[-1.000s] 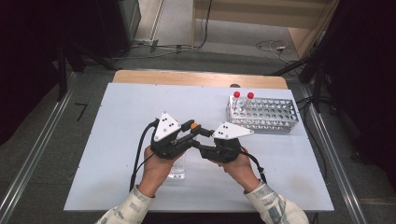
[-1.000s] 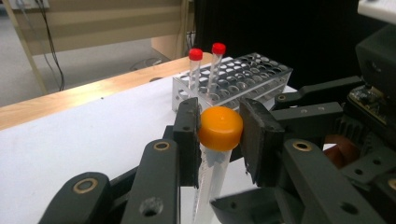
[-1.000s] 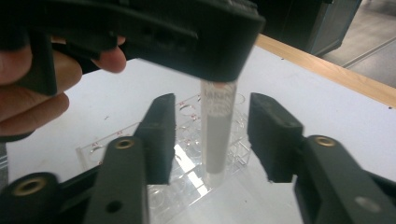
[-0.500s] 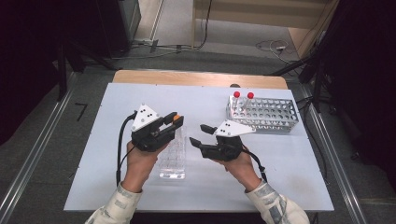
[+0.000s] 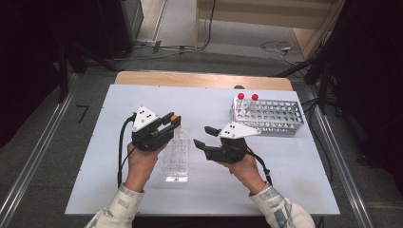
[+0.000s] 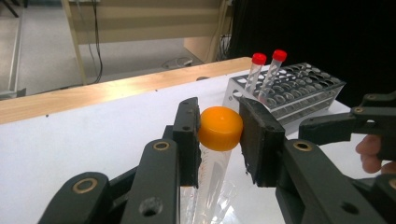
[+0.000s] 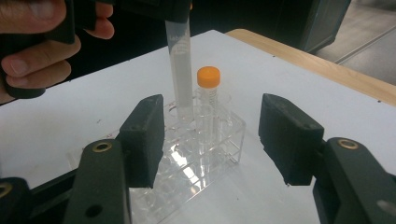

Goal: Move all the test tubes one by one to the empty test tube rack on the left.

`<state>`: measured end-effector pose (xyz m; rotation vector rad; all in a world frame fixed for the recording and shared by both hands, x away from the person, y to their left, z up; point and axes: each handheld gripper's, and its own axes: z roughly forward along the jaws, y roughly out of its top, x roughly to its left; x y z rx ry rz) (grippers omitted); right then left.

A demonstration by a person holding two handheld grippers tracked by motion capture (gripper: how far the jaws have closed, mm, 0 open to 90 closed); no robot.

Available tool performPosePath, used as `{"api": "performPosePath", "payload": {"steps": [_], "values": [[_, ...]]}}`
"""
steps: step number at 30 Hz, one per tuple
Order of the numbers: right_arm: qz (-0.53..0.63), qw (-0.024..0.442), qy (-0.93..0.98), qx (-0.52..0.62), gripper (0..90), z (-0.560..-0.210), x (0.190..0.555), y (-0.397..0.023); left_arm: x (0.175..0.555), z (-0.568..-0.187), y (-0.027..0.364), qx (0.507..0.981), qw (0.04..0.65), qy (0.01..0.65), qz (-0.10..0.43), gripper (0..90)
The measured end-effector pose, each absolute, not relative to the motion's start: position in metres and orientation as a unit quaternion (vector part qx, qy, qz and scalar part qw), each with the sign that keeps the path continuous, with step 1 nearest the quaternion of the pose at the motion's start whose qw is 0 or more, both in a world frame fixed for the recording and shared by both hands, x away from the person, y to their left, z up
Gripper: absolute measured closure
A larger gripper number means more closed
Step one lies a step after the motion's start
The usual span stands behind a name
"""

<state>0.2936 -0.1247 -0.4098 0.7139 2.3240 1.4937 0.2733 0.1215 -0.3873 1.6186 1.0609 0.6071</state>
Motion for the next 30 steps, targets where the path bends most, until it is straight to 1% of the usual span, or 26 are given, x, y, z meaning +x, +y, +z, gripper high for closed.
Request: {"api": "performPosePath", "payload": {"steps": [5,14,20,22,30], "values": [[0.517,0.144,0.806,0.249,38.7,-0.410,0.294,-0.125,0.276,-0.394,0.118,0.683,0.514,0.448,0.260,69.4],[0.514,0.147,0.805,0.257,32.8,-0.411,0.296,-0.126,0.280,-0.401,0.118,0.692,0.500,0.455,0.254,69.3],[0.514,0.148,0.805,0.257,32.5,-0.411,0.295,-0.125,0.280,-0.402,0.116,0.697,0.494,0.455,0.249,69.2],[0.514,0.148,0.805,0.257,32.5,-0.411,0.295,-0.125,0.281,-0.402,0.116,0.699,0.492,0.456,0.247,66.7],[0.514,0.151,0.804,0.260,32.5,-0.410,0.296,-0.126,0.281,-0.403,0.116,0.702,0.488,0.459,0.243,66.6]]}}
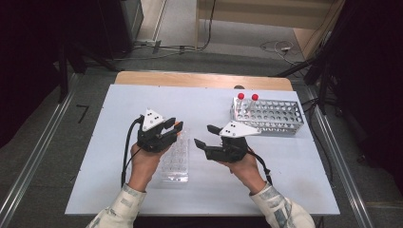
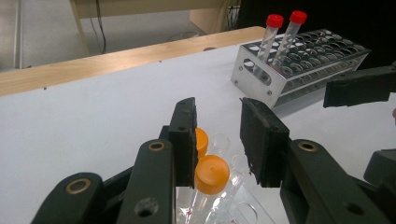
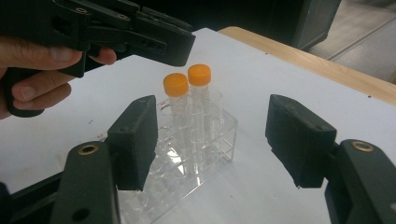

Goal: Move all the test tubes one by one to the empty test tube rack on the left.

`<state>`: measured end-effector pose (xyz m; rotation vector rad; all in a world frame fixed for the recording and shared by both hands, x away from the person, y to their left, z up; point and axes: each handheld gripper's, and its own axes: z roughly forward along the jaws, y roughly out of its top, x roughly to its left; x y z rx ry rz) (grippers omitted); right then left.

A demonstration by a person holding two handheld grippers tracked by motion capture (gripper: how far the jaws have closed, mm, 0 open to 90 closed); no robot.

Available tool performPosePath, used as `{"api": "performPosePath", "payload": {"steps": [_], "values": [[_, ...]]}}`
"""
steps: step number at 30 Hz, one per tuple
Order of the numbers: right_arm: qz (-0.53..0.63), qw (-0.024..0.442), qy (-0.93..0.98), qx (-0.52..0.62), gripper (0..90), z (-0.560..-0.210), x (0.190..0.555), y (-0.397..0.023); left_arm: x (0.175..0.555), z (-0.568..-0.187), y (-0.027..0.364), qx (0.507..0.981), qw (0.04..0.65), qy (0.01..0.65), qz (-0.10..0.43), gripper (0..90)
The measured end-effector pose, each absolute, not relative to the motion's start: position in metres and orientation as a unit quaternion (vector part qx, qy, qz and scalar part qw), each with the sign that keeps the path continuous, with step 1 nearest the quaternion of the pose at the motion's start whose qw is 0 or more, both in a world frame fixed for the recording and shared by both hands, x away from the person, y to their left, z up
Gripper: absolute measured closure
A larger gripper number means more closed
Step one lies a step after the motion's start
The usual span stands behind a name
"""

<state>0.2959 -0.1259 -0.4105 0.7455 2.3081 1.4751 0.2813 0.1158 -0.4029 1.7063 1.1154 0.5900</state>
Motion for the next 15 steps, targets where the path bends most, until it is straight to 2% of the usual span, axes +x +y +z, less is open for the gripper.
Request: {"api": "performPosePath", "payload": {"steps": [5,11,15], "values": [[0.512,0.158,0.801,0.268,31.9,-0.411,0.298,-0.128,0.281,-0.403,0.116,0.698,0.490,0.461,0.244,59.2],[0.501,0.181,0.792,0.298,29.6,-0.414,0.308,-0.136,0.281,-0.402,0.116,0.688,0.489,0.474,0.251,40.0],[0.498,0.184,0.788,0.312,29.6,-0.415,0.316,-0.143,0.282,-0.402,0.116,0.687,0.489,0.476,0.250,37.5]]}}
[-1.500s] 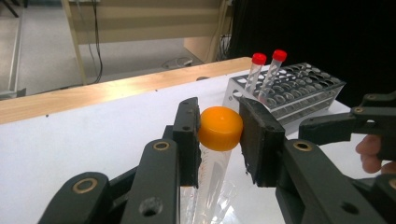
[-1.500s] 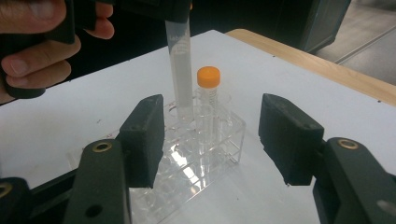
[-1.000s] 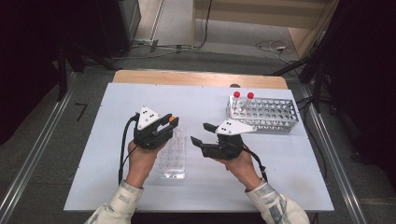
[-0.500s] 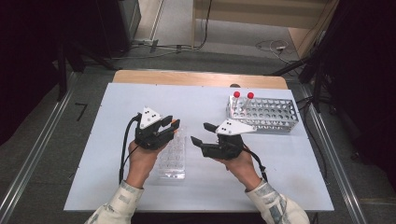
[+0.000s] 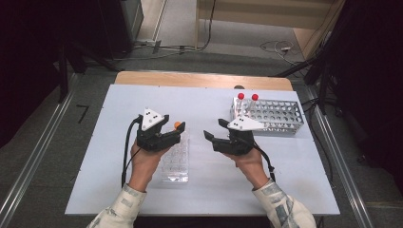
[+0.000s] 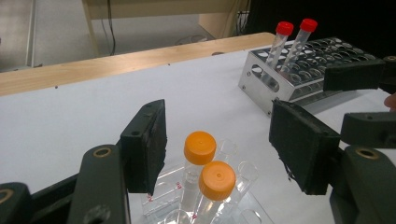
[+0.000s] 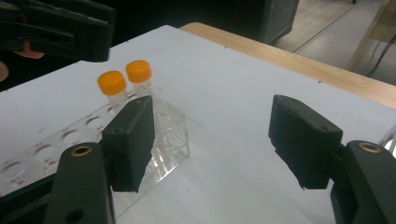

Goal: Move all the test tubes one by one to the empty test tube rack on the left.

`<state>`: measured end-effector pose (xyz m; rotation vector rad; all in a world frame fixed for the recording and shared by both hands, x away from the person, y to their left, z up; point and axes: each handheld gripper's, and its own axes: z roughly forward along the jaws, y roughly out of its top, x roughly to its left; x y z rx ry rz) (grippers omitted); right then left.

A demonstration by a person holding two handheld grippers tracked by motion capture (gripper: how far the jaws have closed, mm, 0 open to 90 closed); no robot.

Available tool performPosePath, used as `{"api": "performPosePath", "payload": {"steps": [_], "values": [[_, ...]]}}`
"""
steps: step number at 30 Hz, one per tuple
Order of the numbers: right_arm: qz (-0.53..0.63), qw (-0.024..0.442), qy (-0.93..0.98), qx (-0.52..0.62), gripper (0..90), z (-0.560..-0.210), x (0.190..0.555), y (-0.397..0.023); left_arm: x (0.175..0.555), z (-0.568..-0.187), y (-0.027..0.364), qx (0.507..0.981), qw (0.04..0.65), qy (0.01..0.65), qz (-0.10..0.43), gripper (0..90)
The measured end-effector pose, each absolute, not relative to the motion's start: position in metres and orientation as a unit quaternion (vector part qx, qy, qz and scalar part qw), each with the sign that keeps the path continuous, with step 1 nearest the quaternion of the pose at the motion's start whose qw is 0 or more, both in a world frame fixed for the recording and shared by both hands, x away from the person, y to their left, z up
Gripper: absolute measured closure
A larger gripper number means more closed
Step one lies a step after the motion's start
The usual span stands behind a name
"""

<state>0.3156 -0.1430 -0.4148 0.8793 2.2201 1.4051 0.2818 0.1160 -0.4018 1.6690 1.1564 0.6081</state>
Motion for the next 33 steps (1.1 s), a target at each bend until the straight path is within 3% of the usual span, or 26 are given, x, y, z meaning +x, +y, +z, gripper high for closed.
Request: {"api": "performPosePath", "payload": {"steps": [7,20,29,33], "values": [[0.495,0.203,0.778,0.330,29.6,-0.414,0.323,-0.151,0.281,-0.401,0.116,0.684,0.493,0.475,0.252,37.5],[0.468,0.277,0.739,0.398,30.7,-0.406,0.352,-0.197,0.282,-0.402,0.116,0.686,0.489,0.475,0.252,37.5],[0.425,0.330,0.706,0.461,32.2,-0.418,0.380,-0.219,0.283,-0.403,0.115,0.687,0.488,0.476,0.252,37.5],[0.417,0.332,0.699,0.477,35.0,-0.427,0.395,-0.218,0.283,-0.403,0.114,0.688,0.490,0.473,0.251,37.5]]}}
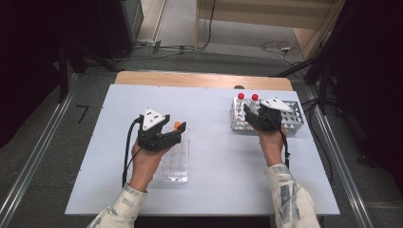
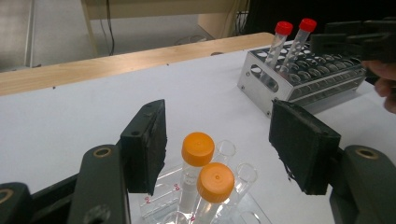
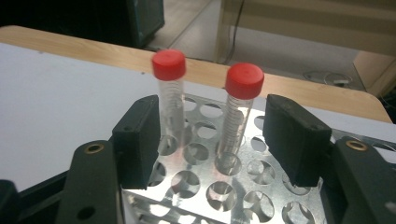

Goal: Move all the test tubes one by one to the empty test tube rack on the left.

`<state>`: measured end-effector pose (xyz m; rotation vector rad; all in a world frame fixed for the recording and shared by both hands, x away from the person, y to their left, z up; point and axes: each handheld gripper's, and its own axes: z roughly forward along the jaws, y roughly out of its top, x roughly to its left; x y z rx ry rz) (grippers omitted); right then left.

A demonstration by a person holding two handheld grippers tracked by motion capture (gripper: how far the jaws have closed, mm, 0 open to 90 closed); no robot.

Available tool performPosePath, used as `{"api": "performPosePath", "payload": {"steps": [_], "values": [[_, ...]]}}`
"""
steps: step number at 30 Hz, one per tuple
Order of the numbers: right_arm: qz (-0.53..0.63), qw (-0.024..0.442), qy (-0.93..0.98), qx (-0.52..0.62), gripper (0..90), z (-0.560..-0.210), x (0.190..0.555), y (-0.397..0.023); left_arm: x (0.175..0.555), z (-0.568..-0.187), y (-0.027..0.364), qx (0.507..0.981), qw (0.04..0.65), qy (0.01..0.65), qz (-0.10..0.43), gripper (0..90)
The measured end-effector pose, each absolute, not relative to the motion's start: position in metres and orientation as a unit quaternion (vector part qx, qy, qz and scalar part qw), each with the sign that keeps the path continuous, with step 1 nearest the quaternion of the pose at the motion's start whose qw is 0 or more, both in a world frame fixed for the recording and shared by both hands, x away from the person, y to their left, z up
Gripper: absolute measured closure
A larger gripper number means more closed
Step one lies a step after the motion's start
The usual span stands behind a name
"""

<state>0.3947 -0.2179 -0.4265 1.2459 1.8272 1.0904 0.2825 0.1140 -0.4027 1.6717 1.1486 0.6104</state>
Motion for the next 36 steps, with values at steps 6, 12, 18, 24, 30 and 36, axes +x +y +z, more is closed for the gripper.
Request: {"api": "performPosePath", "payload": {"steps": [6,12,18,24,30,36], "values": [[0.409,0.316,0.697,0.497,39.1,-0.432,0.416,-0.220,0.283,-0.404,0.114,0.688,0.488,0.476,0.249,37.6],[0.402,0.308,0.697,0.507,47.9,-0.441,0.426,-0.224,0.283,-0.403,0.114,0.689,0.488,0.474,0.250,37.6],[0.405,0.306,0.698,0.505,57.5,-0.446,0.431,-0.225,0.283,-0.404,0.113,0.689,0.489,0.473,0.249,37.6],[0.406,0.309,0.697,0.504,66.7,-0.449,0.433,-0.223,0.282,-0.403,0.115,0.688,0.489,0.474,0.252,37.5],[0.406,0.310,0.695,0.506,70.7,-0.448,0.433,-0.225,0.283,-0.404,0.114,0.688,0.488,0.476,0.249,35.9],[0.421,0.313,0.686,0.503,70.7,-0.439,0.430,-0.227,0.284,-0.404,0.114,0.686,0.481,0.483,0.254,28.4]]}}
